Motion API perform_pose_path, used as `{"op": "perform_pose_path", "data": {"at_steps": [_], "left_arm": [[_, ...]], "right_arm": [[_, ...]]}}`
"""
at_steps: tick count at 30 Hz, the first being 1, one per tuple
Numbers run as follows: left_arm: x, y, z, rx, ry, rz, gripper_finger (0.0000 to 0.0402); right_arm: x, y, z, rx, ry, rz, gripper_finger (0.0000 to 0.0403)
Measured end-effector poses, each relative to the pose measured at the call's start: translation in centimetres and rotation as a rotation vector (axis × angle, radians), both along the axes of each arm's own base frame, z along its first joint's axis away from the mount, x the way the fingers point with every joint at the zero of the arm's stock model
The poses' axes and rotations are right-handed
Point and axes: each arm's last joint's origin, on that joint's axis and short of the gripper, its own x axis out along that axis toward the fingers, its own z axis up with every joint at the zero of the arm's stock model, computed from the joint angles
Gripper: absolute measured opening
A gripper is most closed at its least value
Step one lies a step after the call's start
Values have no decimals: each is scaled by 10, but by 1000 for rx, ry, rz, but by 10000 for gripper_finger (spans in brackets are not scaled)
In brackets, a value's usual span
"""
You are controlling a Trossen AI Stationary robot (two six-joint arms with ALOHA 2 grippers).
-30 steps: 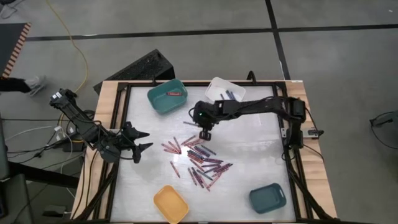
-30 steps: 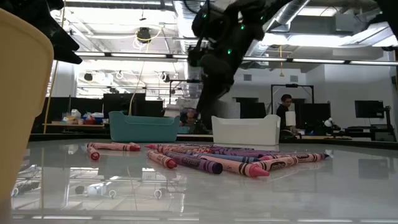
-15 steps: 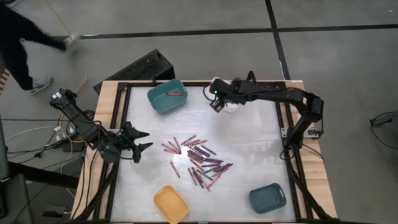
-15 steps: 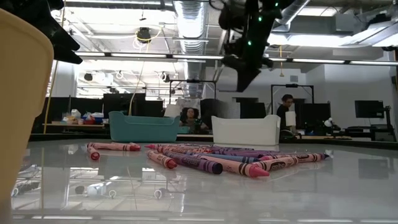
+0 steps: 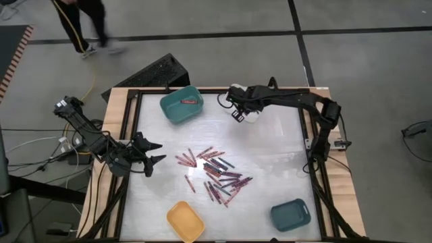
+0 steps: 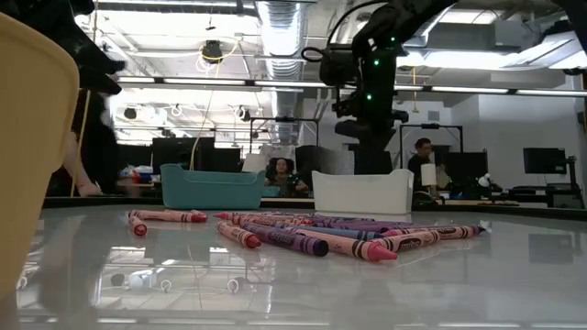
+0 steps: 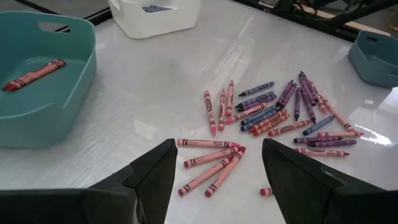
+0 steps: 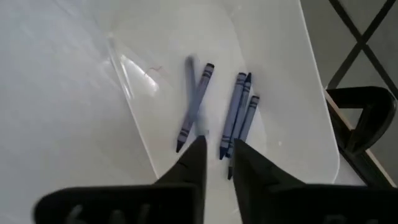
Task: Sort crayons
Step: Put the blue crayon into the white bin
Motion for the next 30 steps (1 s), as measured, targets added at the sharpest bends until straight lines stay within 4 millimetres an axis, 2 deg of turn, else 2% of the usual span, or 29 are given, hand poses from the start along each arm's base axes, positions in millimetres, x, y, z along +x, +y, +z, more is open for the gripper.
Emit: {"op": "perform_pose_path", "data": {"at_steps": [4, 8, 10, 14, 19, 24, 30], "left_arm": [[0, 0, 0, -4, -1, 1, 228], [0, 0, 0, -5, -1, 1, 228], [0, 0, 0, -6, -2, 2, 228], [0, 0, 0, -6, -2, 2, 228], [0, 0, 0, -10, -5, 2, 228], [0, 0, 1, -12, -8, 2, 228], [1, -1, 1, -15, -11, 2, 228]], "right_arm": [[1, 6, 5, -5, -1, 46, 110], [1, 30, 24, 69, -87, 159, 126], [2, 51, 35, 141, -151, 246, 128], [1, 107, 56, 198, -228, 417, 129], [-5, 178, 68, 205, -261, 556, 129], [-7, 229, 60, 119, -254, 566, 129], [13, 266, 27, 67, -240, 582, 129]]}}
